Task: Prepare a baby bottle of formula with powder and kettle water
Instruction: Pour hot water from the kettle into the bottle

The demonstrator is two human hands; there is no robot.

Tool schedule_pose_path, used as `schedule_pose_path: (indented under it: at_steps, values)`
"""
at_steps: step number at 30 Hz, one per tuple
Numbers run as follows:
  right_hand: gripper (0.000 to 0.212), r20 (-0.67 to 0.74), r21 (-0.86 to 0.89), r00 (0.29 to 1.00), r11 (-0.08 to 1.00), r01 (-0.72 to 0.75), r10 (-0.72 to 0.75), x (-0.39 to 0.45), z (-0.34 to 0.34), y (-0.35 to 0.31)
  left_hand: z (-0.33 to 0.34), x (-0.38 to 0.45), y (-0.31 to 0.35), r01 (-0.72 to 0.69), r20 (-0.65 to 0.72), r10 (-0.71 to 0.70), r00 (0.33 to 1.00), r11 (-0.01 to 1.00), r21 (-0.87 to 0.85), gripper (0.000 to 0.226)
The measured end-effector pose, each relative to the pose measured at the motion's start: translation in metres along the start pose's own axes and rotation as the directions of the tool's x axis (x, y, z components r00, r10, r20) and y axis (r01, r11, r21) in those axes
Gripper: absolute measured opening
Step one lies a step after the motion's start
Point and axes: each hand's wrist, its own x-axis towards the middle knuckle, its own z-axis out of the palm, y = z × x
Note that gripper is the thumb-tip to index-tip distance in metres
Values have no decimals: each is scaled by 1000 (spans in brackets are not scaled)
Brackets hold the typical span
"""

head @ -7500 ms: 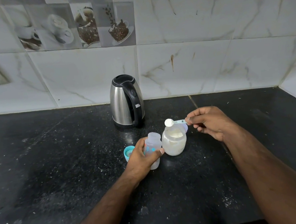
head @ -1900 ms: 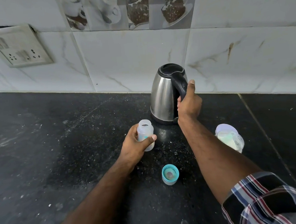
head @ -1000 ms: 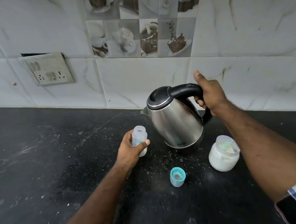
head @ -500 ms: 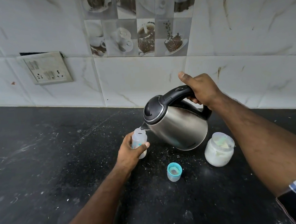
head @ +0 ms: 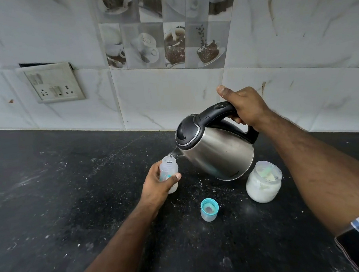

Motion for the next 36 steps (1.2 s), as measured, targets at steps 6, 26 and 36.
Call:
schedule_pose_path:
  at_steps: [6,26,36]
  values:
    - [82,-6,-11,1000,1000,-3,3,0,-2,1,1,-2,4,-5,9,5,1000,1000,10,62]
    - [84,-6,-44,1000,999,-5,4,1,-4,5,2,-4,6,-7,23,7,1000,1000,19,55]
    - [79,-13,-41,1000,999,-11,10,0,-4,3,2,-3,4,-10,29,9,1000,1000,14,55]
